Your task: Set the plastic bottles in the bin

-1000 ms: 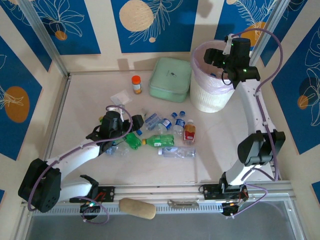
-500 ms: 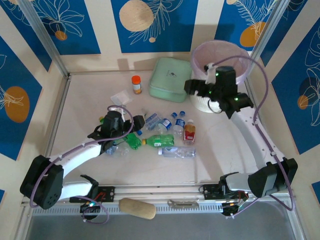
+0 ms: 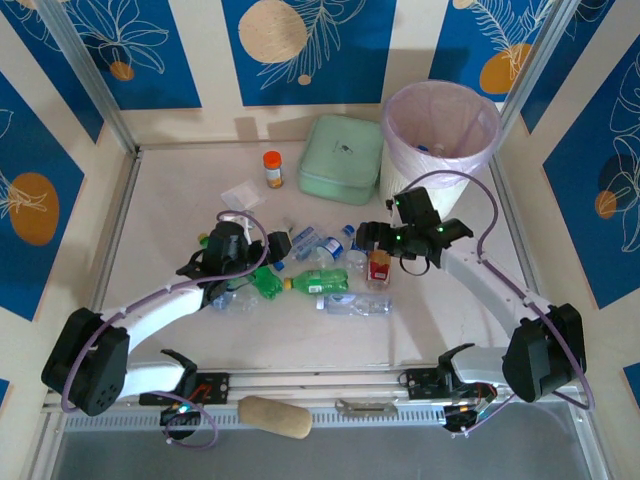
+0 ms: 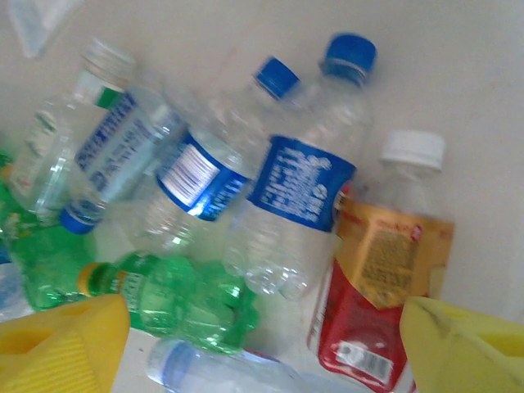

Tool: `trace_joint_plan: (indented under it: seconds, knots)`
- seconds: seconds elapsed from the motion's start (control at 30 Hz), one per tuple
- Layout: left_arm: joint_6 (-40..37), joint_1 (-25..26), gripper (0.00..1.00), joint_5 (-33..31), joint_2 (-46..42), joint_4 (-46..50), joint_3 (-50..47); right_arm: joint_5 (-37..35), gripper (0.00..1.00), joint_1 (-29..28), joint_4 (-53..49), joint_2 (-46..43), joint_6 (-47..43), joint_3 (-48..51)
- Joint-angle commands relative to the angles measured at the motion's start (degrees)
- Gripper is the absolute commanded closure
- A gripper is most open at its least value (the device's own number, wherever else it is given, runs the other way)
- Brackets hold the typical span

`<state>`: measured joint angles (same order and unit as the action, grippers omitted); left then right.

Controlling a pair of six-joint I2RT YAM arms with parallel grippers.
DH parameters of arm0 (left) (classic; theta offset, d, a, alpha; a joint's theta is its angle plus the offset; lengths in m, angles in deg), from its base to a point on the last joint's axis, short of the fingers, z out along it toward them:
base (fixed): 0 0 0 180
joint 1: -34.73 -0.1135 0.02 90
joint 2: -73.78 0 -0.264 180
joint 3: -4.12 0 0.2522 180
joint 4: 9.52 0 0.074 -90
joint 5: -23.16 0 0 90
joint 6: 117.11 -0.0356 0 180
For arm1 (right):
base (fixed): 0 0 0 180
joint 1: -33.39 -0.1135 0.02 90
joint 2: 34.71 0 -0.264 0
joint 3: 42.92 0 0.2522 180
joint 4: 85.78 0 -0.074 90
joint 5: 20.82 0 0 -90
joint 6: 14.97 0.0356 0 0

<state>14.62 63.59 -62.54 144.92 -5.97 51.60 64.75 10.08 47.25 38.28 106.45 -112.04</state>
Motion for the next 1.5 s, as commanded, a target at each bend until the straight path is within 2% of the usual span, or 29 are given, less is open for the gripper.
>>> trace_joint_plan:
  seconds: [0.0, 0.17, 0.4, 0.63, 0.83, 1.2, 1.47]
  knots:
    - [0.1, -0.5, 0.00, 1.0, 0.9, -0.9, 2.1, -3.7, 0.14, -0.9, -3.2, 1.1, 1.7, 1.8]
    - [0.0, -0.6, 0.00, 1.9, 1.8, -0.6, 2.9, -7.0, 0.14, -1.6, -1.8, 2.2, 1.5, 4.0]
    - [0.0, -0.5, 0.00, 2.0, 1.9, -0.1, 3.6, -7.3, 0.15, -1.9, 0.4, 8.2, 1.4, 4.5]
    - [-0.3, -0.5, 0.00, 1.9, 1.8, 0.6, 4.1, -8.6, 0.21, -2.3, 2.3, 12.6, 1.7, 4.6]
    - [-0.2, -0.5, 0.00, 2.0, 2.2, 0.5, 4.1, -9.2, 0.26, -2.3, 3.3, 14.8, 2.2, 5.1]
    - [0.1, -0.6, 0.00, 1.9, 2.2, 0.1, 3.5, -9.6, 0.28, -2.3, 4.1, 16.7, 2.4, 5.7]
    - [0.2, -0.6, 0.00, 1.8, 2.0, 0.1, 3.3, -9.7, 0.40, -2.3, 4.2, 16.2, 1.9, 5.6]
